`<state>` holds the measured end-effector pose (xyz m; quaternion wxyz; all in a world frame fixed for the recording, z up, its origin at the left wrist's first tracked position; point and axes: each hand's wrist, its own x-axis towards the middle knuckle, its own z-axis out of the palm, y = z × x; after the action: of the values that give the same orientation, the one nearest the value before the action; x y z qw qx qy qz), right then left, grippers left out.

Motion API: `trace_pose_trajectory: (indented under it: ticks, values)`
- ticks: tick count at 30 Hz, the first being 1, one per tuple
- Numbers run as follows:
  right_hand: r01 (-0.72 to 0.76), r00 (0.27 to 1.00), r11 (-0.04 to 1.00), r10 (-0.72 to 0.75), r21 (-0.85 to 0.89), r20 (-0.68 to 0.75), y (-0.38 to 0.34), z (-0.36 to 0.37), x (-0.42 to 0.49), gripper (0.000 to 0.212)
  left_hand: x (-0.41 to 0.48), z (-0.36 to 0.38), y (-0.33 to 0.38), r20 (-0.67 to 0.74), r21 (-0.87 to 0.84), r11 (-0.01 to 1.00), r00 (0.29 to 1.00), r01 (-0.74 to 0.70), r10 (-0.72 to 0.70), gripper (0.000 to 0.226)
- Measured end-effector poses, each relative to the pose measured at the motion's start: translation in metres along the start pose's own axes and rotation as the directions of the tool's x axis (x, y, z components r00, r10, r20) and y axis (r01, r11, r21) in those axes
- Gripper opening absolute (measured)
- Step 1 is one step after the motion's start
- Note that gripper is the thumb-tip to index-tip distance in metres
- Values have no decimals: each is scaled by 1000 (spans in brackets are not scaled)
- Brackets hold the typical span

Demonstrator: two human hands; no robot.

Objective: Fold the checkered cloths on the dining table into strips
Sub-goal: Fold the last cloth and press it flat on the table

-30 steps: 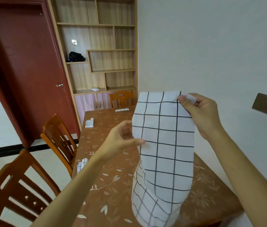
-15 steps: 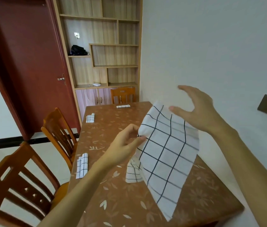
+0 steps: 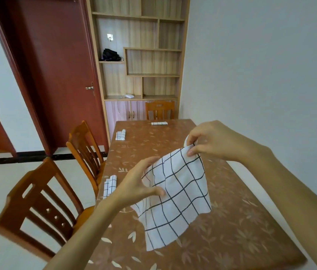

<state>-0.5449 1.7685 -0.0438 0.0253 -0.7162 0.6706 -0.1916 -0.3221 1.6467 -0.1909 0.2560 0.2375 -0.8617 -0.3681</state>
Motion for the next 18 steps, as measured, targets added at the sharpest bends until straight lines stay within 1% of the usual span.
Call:
trace_pose_trajectory:
  ticks: [1,2,4,5,6,7,8,11,13,15,18]
  values:
    - [-7,1000,1000,7,11,-7,1,-2,-1,12,-2,0,-11,-1,-1,999,999,45,-45,98]
    - [-11,1000,1000,11,23,-17,3,-4,-3,13,-3,1,-21,-14,-5,997,996,83,-83,89]
    - [-21,999,999,22,34,-32,6,-7,-5,12,-4,4,-31,-105,7,995,989,104,-102,51]
    - [-27,999,999,28,27,-32,8,-8,-6,11,-4,6,-33,-161,21,996,984,85,-80,32]
    - [-29,999,1000,29,7,-29,10,-9,-7,11,-4,6,-34,-201,27,998,978,61,-54,20]
    - [-35,999,999,35,-20,-23,12,-10,-7,12,-4,7,-33,-221,24,999,975,42,-36,16]
    - [-41,999,997,40,-61,-14,15,-11,-8,13,-4,7,-34,-221,16,999,975,30,-26,17]
    - [-91,994,974,100,-209,33,24,-16,-12,20,-2,3,-44,-180,37,999,984,11,-4,11]
    - [-124,986,951,151,-282,75,31,-18,-13,27,-4,-2,-56,-129,100,995,992,12,1,11]
    - [-171,971,935,213,-310,109,34,-21,-16,28,-5,-7,-66,-63,206,978,998,11,2,16]
    - [-183,964,921,237,-345,121,33,-21,-19,30,-5,-13,-72,31,358,931,995,75,-92,25]
